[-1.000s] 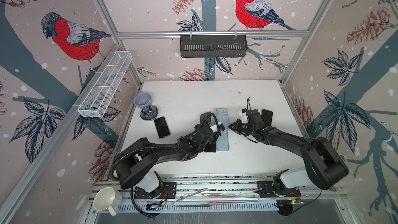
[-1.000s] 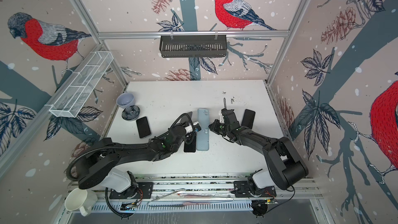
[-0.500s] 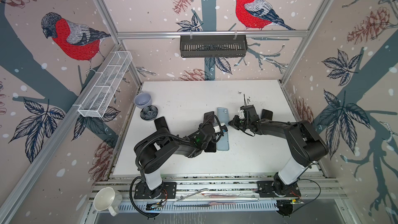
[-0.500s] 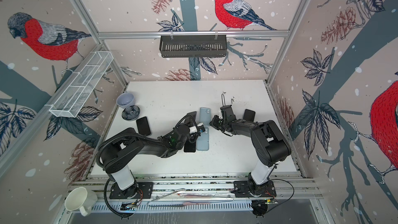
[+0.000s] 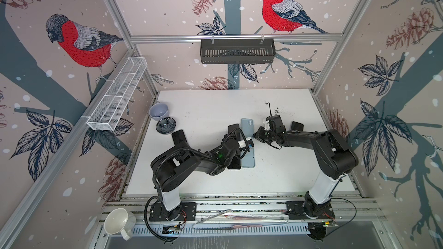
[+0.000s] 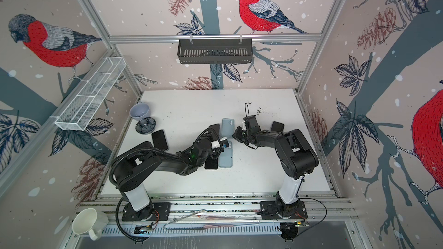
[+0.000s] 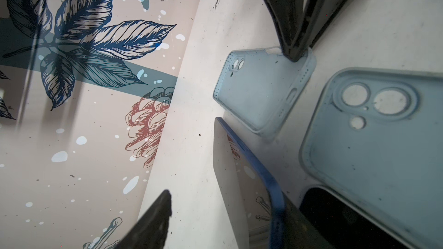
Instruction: Take the phone out of the phone case
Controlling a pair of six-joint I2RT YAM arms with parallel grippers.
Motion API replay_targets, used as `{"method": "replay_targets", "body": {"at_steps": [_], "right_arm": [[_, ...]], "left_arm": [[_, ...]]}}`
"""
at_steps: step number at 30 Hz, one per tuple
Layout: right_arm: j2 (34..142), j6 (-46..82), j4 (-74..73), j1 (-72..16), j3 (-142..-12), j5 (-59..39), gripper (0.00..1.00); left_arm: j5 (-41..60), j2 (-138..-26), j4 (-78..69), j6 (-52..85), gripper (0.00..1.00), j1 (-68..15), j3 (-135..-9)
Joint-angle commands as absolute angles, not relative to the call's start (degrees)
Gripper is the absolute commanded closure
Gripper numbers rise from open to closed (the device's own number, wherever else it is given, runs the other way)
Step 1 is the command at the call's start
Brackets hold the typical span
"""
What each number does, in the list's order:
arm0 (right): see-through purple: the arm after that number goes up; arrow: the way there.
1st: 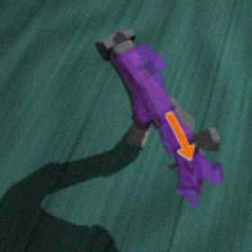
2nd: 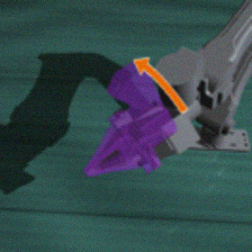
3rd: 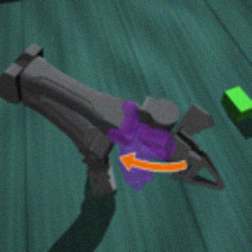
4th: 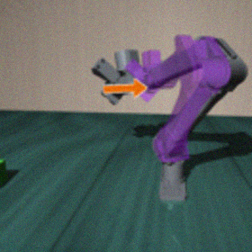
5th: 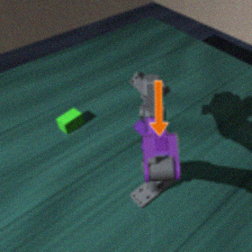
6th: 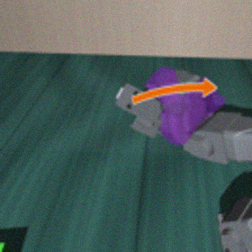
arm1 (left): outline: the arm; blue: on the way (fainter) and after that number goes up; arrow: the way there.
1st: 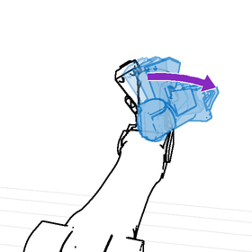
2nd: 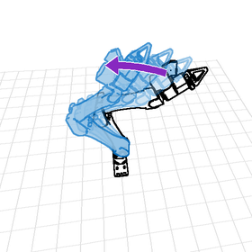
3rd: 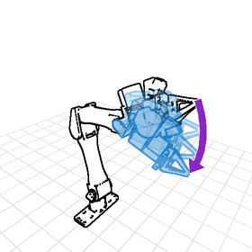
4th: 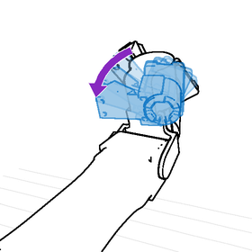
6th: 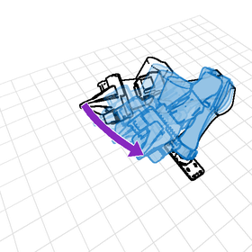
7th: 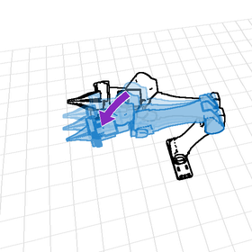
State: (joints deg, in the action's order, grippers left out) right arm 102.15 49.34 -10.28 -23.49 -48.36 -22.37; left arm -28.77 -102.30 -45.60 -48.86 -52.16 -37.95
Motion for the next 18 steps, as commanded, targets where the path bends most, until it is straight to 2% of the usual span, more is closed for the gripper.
{"method": "replay_targets", "body": {"at_steps": [1, 2, 3, 5, 9, 18], "right_arm": [[102.31, 49.24, -10.53, -23.92, -48.93, -22.05, 0.88], [102.23, 49.09, -10.12, -24.23, -49.09, -21.97, 0.86], [102.14, 48.91, -9.82, -24.34, -49.22, -21.81, 0.85], [101.77, 48.69, -9.24, -24.48, -49.34, -21.62, 0.8], [101.12, 47.74, -7.75, -24.5, -49.66, -21.56, 0.69], [99.37, 44.55, -4.9, -24.34, -50.07, -21.86, 0.56]], "left_arm": [[-29.89, -102.44, -46.13, -46.84, 0.18, -52.12, -39.09], [-29.82, -102.28, -45.22, -46.3, 0.15, -52.12, -39.47], [-29.8, -102.13, -44.22, -45.75, 0.06, -52.11, -39.84], [-29.7, -101.54, -42.06, -44.66, 0.01, -52.12, -40.53], [-28.36, -100.13, -37.19, -42.7, 0.01, -52.12, -41.66], [-28.93, -101.97, -26.5, -37.89, 0.02, -51.07, -46.84]]}}
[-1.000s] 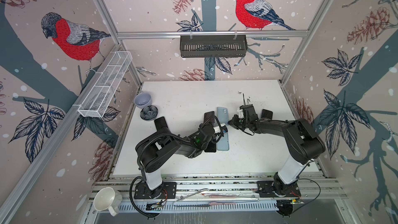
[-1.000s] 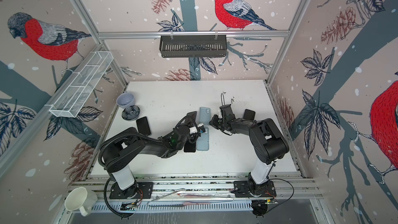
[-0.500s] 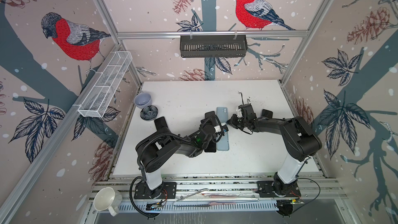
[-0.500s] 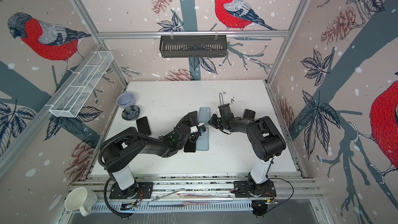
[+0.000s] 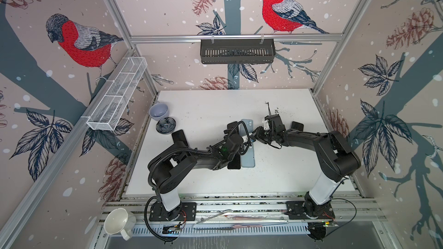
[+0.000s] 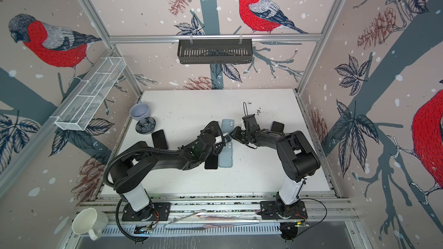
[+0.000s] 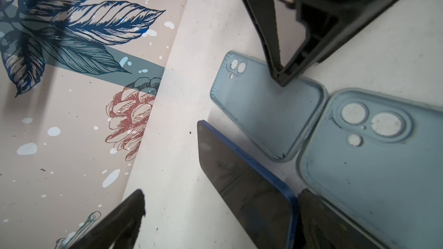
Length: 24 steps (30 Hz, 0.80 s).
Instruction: Take the phone out of the phone case
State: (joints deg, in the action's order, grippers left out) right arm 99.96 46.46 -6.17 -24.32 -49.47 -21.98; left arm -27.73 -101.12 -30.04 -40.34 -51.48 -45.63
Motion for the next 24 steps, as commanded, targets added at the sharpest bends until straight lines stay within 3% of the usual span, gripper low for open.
{"method": "replay_targets", "body": {"at_steps": [1, 12, 20, 21, 24], "right_arm": [[99.21, 44.19, -4.62, -24.47, -50.08, -21.92, 0.55], [96.19, 39.18, -1.83, -24.6, -50.46, -21.37, 0.48], [93.7, 31.97, 2.42, -27.85, -51.07, -17.23, 0.51], [92.91, 31.81, 2.23, -27.85, -50.38, -17.18, 0.51], [90.37, 30.97, 1.85, -28.09, -48.25, -16.54, 0.52]], "left_arm": [[-29.23, -102.3, -26.46, -37.63, 0.01, -50.98, -47.14], [-30.71, -98.35, -23.6, -33.84, 0.01, -50.8, -49.85], [-27.21, -96.46, -2.25, -16.63, 0.03, -50.04, -55.78], [-26.63, -97.69, 2.5, -13.95, 0.06, -50.09, -58.19], [-23.13, -99.59, 13.32, -6.56, 0.28, -50.08, -62.56]]}}
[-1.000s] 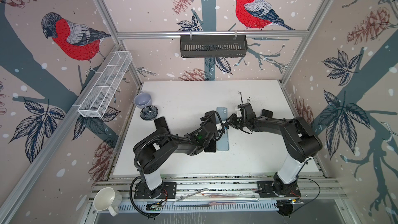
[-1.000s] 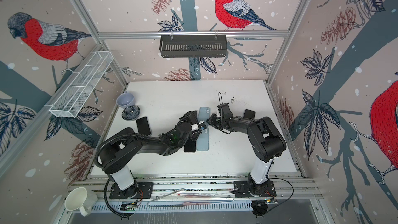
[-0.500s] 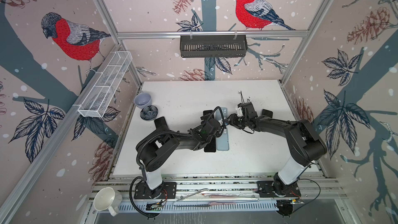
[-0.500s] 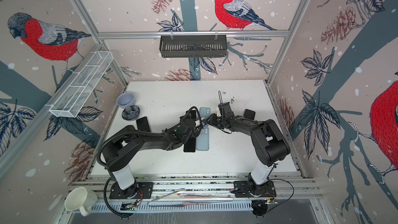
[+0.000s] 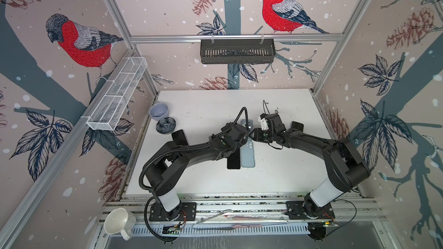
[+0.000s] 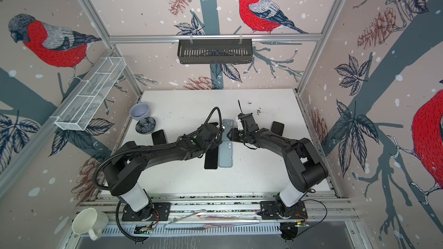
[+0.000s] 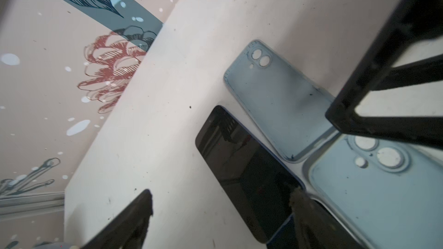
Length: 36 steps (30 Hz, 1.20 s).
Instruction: Take the phone out of the phone case
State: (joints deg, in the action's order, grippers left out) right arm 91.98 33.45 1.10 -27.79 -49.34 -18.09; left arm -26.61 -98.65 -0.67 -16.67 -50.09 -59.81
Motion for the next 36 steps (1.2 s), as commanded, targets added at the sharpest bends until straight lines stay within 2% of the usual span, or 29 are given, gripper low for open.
{"method": "replay_targets", "body": {"at_steps": [1, 4, 8, 10, 31, 36], "right_arm": [[89.58, 30.69, 1.89, -28.17, -47.88, -16.23, 0.52], [87.54, 30.33, 1.93, -28.27, -47.2, -16.13, 0.52], [85.23, 30.13, 2.94, -28.87, -47.27, -15.72, 0.52], [83.94, 29.82, 3.42, -29.24, -46.99, -15.04, 0.52], [79.79, 29.53, 3.94, -29.23, -45.61, -14.59, 0.52], [79.63, 29.32, 3.42, -29.14, -44.83, -14.59, 0.52]], "left_arm": [[-22.39, -99.62, 15.23, -4.48, 0.36, -49.97, -63.1], [-17.89, -98.86, 17.56, -1.57, 0.57, -49.94, -62.79], [-17.25, -100.88, 20.32, -0.83, 0.86, -49.49, -63.22], [-16.01, -102.25, 21.94, -0.6, 0.93, -49.13, -64.13], [-19.09, -106.7, 19.13, -0.39, 0.9, -46.76, -65.69], [-20.15, -107.54, 17.89, -0.81, 0.87, -46.06, -65.87]]}}
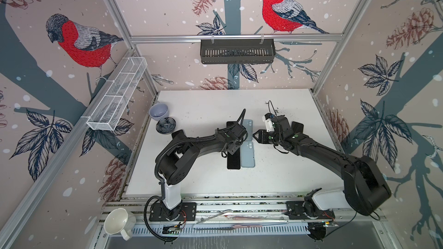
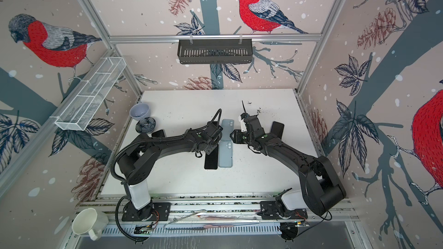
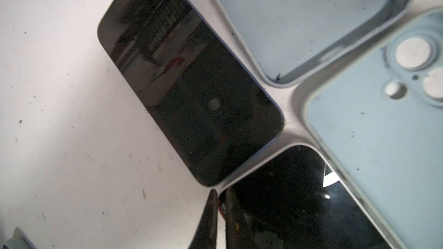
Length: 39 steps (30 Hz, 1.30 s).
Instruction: Take the phone out of the phone case
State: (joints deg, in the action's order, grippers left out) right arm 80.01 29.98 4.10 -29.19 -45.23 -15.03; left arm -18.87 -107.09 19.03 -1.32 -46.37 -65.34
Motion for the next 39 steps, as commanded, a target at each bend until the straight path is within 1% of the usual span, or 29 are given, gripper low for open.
{"method": "replay_targets", "body": {"at_steps": [1, 5, 10, 12, 13, 15, 17, 19, 21, 24, 25, 26, 28, 30, 34, 36, 39], "right_arm": [[79.63, 29.27, 3.34, -29.11, -44.74, -14.72, 0.52], [79.69, 29.08, 3.18, -29.0, -44.38, -14.77, 0.52], [79.44, 28.49, 3.21, -28.89, -44.16, -14.44, 0.52], [79.37, 27.9, 3.73, -28.83, -44.21, -13.79, 0.52], [79.29, 27.55, 4.15, -28.79, -44.25, -13.38, 0.51], [78.9, 26.84, 4.56, -28.74, -44.0, -12.41, 0.48], [78.11, 26.45, 4.62, -28.65, -43.36, -11.36, 0.41], [77.29, 25.91, 4.79, -28.68, -42.98, -10.54, 0.33], [75.97, 25.2, 5.5, -28.76, -42.63, -9.26, 0.24], [73.2, 24.44, 7.05, -28.7, -41.94, -5.95, 0.16], [72.13, 24.14, 7.71, -28.67, -41.76, -4.75, 0.1], [70.86, 24.0, 8.54, -28.57, -41.58, -3.43, 0.01], [68.7, 23.73, 10.05, -28.3, -41.35, -1.36, 0.0], [66.85, 24.19, 11.31, -27.5, -40.97, -0.09, 0.0], [62.95, 28.11, 14.1, -24.31, -40.21, 5.31, 0.0], [61.9, 29.34, 14.96, -21.37, -39.82, 7.78, 0.0], [62.08, 29.59, 15.94, -14.92, -40.06, 7.37, 0.0]], "left_arm": [[-19.87, -107.86, 18.07, -1.03, 0.86, -45.97, -66.06], [-20.93, -108.31, 17.96, -1.14, 0.86, -45.97, -66.97], [-20.95, -103.07, 16.49, -0.08, 0.81, -46.05, -66.09], [-21.95, -99.6, 16.23, 0.73, 0.76, -46.05, -65.42], [-22.2, -97.38, 15.84, 1.12, 0.71, -46.05, -64.88], [-23.0, -92.77, 15.08, 2.53, 0.58, -46.13, -63.95], [-22.96, -87.25, 13.79, 4.19, 0.39, -46.31, -62.59], [-21.73, -82.07, 13.12, 4.83, 0.29, -46.49, -61.31], [-19.13, -77.17, 12.6, 4.83, 0.22, -46.49, -60.02], [-17.8, -69.74, 12.19, 5.85, 0.14, -46.77, -57.57], [-17.95, -67.08, 12.25, 6.31, 0.11, -46.76, -57.48], [-18.23, -64.51, 12.11, 6.5, 0.09, -46.76, -55.32], [-18.46, -59.7, 11.27, 6.62, 0.04, -46.75, -52.88], [-18.54, -55.44, 11.62, 6.68, 0.01, -46.76, -51.2], [-19.91, -49.32, 14.29, 6.68, 0.01, -46.76, -49.44], [-20.08, -46.7, 14.72, 6.77, 0.01, -46.76, -48.21], [-19.84, -43.29, 14.68, 7.03, 0.01, -46.76, -45.56]]}}
